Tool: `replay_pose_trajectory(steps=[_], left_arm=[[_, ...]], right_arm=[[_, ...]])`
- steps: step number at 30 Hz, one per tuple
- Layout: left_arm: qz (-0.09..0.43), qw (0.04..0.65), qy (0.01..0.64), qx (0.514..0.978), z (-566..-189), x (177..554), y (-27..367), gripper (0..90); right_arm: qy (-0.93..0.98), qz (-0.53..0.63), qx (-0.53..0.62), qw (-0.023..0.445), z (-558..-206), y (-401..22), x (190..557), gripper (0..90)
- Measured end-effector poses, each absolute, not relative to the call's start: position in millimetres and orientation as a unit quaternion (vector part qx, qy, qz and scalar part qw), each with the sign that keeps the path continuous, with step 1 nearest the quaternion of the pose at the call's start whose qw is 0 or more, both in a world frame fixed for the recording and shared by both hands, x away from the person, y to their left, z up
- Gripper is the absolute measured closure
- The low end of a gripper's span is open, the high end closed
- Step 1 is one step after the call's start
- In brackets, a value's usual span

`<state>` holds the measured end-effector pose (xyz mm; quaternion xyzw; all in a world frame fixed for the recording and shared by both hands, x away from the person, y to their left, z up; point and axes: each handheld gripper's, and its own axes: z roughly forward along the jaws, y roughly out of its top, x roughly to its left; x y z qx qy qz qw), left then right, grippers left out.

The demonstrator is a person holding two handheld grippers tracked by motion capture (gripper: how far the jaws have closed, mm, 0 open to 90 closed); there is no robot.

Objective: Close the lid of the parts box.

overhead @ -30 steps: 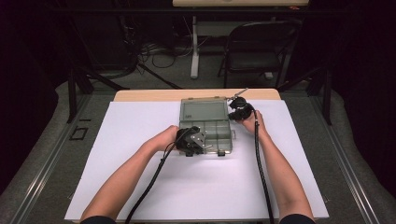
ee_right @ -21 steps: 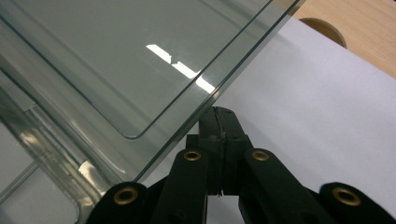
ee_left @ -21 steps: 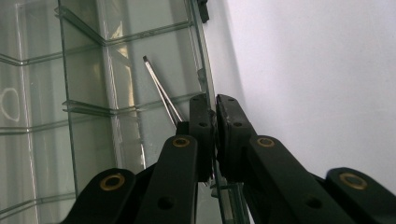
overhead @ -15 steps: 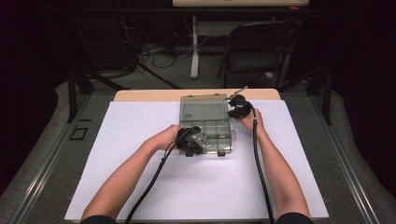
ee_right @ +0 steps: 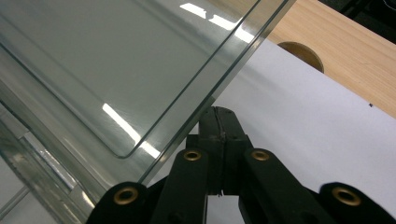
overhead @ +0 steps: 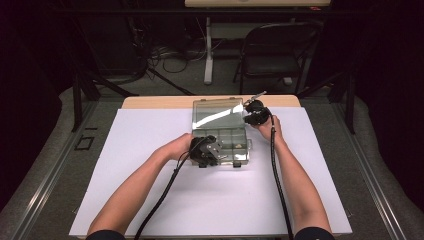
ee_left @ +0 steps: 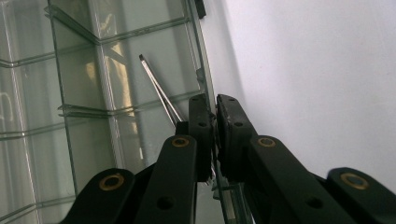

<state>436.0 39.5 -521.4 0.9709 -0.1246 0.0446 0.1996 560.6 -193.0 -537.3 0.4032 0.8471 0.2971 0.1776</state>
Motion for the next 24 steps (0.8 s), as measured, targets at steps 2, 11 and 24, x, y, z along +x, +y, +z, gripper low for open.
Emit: replay_pose_trajectory(steps=[2, 11, 24], left_arm=[[0.044, 0.199, -0.125, 0.971, -521.5, 436.1, 39.2, 85.5], [0.043, 0.195, -0.126, 0.972, -521.9, 435.5, 38.2, 85.3], [0.041, 0.191, -0.13, 0.972, -522.3, 436.7, 36.8, 85.2]], right_arm=[[0.847, 0.295, 0.405, 0.177, -535.5, -193.6, 560.0, 90.0], [0.843, 0.306, 0.401, 0.188, -531.1, -194.6, 558.7, 90.0], [0.836, 0.332, 0.387, 0.204, -523.7, -196.3, 555.7, 90.0]])
